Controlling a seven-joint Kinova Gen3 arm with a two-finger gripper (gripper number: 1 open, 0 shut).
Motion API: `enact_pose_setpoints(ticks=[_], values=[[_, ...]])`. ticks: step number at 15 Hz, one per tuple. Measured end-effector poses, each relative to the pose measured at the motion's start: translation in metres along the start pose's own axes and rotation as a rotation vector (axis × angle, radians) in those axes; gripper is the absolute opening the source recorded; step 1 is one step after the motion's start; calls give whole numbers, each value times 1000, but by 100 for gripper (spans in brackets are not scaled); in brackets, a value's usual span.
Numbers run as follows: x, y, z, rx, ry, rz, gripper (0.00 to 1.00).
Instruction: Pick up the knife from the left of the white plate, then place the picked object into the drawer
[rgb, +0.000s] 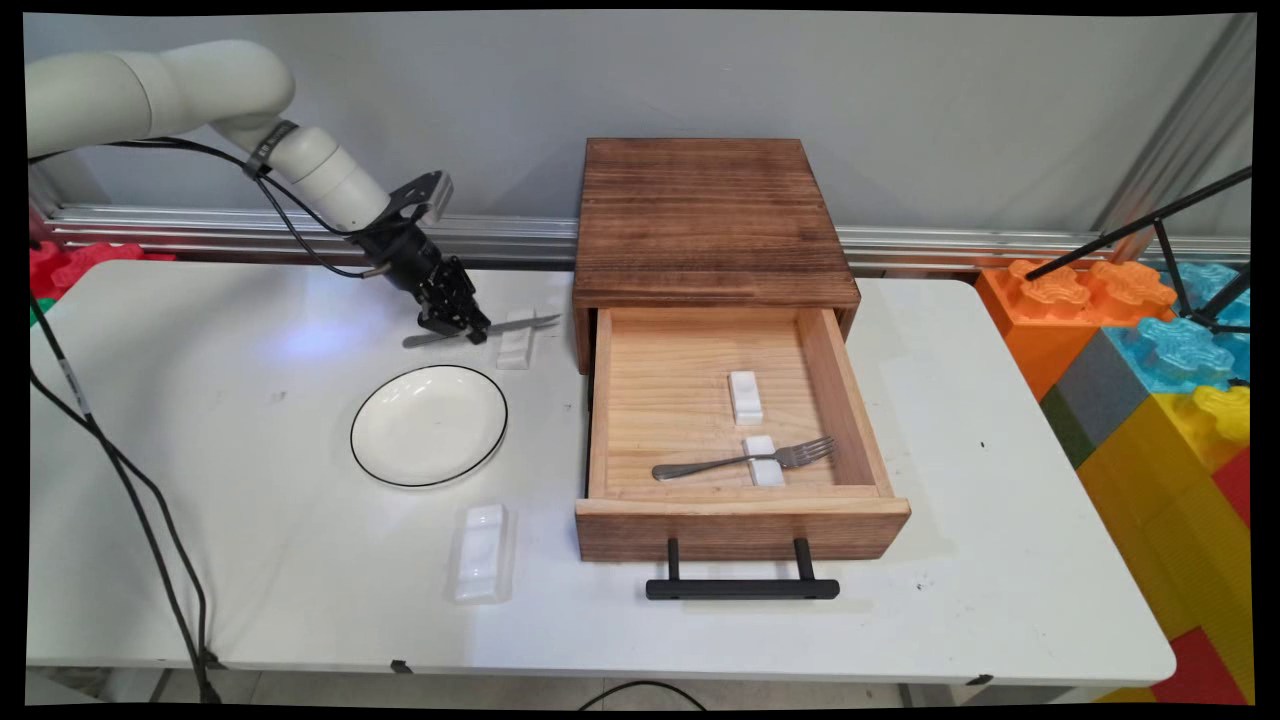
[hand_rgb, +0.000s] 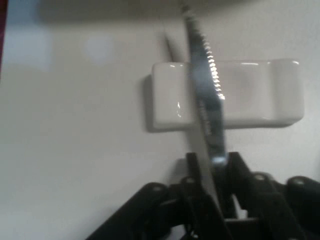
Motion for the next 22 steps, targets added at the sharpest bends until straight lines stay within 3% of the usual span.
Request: enact_pose_setpoints(ticks=[13, 22], values=[[0, 4, -10, 5, 2, 24, 0], [4, 14, -60, 30, 37, 45, 0]])
